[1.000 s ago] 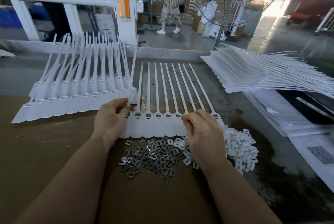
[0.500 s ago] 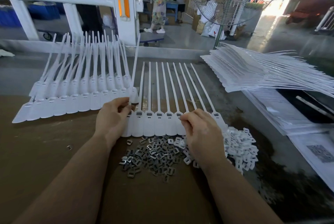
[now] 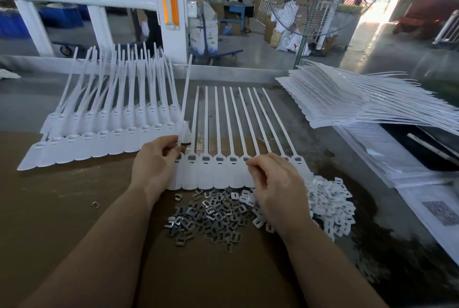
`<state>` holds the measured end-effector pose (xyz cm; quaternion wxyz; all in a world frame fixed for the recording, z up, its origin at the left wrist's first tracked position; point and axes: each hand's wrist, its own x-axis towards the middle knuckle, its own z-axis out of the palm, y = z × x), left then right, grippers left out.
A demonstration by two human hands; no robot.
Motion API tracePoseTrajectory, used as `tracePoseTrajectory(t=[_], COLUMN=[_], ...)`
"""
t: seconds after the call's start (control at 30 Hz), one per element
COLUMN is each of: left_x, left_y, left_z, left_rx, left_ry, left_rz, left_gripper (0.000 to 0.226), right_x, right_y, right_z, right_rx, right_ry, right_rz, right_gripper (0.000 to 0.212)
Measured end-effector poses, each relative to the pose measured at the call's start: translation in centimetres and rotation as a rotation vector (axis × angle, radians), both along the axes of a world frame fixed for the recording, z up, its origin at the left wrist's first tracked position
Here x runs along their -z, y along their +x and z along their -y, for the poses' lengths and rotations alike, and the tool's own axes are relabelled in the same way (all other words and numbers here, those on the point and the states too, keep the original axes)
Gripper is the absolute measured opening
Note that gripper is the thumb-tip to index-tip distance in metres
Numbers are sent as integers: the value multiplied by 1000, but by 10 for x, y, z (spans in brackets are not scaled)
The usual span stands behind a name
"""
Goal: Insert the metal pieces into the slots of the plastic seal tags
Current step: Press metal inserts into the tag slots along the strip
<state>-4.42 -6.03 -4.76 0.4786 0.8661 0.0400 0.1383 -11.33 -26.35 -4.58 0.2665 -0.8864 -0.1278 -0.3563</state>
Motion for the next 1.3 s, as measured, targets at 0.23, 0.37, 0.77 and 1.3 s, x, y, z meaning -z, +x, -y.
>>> tracePoseTrajectory(t=[0.23, 0.37, 0.77, 1.3], left_x=[0, -1, -1, 0], left_y=[-1, -1, -2, -3], left_z=[-1, -1, -1, -2], left_rx=[3, 1, 0, -28], left_ry=[18, 18, -11, 51], left_rz=[-4, -6, -12, 2], left_gripper=[33, 33, 32, 32], right_x=[-3, -5, -7, -34], right_y=[-2, -2, -4, -8], right_z=[2, 2, 0, 13], right_rx=[-23, -13, -17, -44], right_ry=[188, 317, 414, 77], right_rz=[28, -1, -19, -317], right_gripper=[9, 10, 14, 14])
